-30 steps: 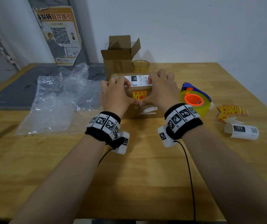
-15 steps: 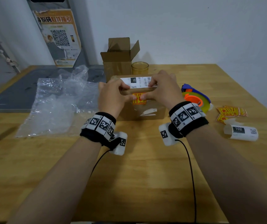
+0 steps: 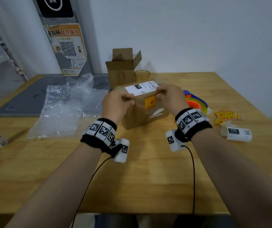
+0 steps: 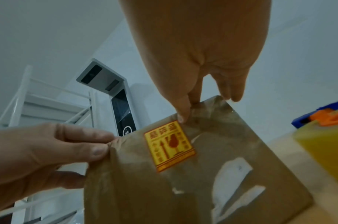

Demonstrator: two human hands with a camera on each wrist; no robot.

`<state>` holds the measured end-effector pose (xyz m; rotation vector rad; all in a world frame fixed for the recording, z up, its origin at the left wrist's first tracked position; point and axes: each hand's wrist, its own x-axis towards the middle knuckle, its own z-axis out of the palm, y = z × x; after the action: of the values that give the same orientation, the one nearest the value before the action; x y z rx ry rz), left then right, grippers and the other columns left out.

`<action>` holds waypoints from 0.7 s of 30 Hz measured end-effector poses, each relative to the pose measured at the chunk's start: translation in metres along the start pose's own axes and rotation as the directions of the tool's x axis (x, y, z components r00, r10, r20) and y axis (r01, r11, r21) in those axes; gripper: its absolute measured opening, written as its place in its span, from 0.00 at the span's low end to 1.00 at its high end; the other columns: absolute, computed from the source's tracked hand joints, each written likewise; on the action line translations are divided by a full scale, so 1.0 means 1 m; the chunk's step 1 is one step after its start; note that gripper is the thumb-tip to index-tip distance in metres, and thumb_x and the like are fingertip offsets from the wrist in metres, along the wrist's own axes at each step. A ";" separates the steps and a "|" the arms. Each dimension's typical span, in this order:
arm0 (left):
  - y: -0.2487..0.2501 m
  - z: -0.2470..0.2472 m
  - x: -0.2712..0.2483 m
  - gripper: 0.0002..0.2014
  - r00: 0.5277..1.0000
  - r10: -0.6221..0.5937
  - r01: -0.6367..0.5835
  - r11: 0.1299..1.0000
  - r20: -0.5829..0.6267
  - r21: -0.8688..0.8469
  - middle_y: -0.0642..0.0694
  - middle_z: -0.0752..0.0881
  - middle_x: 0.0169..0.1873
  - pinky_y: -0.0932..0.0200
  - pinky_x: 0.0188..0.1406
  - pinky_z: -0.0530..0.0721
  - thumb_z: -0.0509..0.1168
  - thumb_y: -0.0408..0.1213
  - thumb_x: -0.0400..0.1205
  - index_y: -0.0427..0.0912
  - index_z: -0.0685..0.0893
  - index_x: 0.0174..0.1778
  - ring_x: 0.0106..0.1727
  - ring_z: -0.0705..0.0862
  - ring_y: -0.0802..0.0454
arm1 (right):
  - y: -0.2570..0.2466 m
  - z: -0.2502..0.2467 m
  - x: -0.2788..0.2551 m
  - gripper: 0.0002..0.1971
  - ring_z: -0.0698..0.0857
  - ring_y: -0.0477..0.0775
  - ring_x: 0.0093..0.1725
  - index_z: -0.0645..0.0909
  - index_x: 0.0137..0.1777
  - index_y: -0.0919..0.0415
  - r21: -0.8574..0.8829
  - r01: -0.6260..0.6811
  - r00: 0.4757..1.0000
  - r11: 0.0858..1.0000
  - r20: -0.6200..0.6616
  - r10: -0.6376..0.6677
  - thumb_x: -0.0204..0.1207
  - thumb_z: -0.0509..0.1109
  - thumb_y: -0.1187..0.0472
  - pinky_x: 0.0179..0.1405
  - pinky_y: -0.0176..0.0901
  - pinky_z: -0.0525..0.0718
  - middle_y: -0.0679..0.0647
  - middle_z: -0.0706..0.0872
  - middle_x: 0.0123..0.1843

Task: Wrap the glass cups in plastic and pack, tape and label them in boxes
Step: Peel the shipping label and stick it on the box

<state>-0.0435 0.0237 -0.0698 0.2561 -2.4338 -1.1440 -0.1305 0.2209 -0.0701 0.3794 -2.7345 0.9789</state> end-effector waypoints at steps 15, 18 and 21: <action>-0.003 0.007 -0.001 0.28 0.937 -0.285 0.346 0.842 0.202 -0.414 0.51 0.85 0.69 0.49 0.52 0.90 0.73 0.47 0.83 0.53 0.76 0.80 0.62 0.86 0.52 | -0.031 -0.036 -0.056 0.34 0.90 0.63 0.57 0.60 0.87 0.44 0.150 -0.313 0.882 0.938 0.412 0.229 0.85 0.64 0.37 0.53 0.61 0.92 0.53 0.80 0.72; 0.000 0.008 -0.007 0.21 0.932 -0.301 0.358 0.852 0.204 -0.382 0.53 0.83 0.62 0.57 0.37 0.83 0.72 0.50 0.84 0.53 0.77 0.73 0.53 0.83 0.58 | -0.042 -0.034 -0.061 0.36 0.91 0.67 0.53 0.65 0.86 0.52 0.128 -0.368 0.814 0.921 0.522 0.253 0.84 0.64 0.34 0.50 0.65 0.94 0.59 0.79 0.78; 0.001 0.005 -0.011 0.14 0.914 -0.330 0.397 0.846 0.237 -0.356 0.49 0.83 0.61 0.54 0.35 0.83 0.67 0.51 0.87 0.52 0.76 0.66 0.58 0.84 0.49 | -0.043 -0.032 -0.065 0.35 0.92 0.68 0.51 0.65 0.87 0.49 0.147 -0.421 0.793 0.895 0.539 0.285 0.85 0.63 0.33 0.50 0.67 0.93 0.58 0.77 0.80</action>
<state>-0.0364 0.0314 -0.0752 0.5300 -2.2742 -1.8672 -0.0528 0.2204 -0.0390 0.1724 -3.2365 1.5428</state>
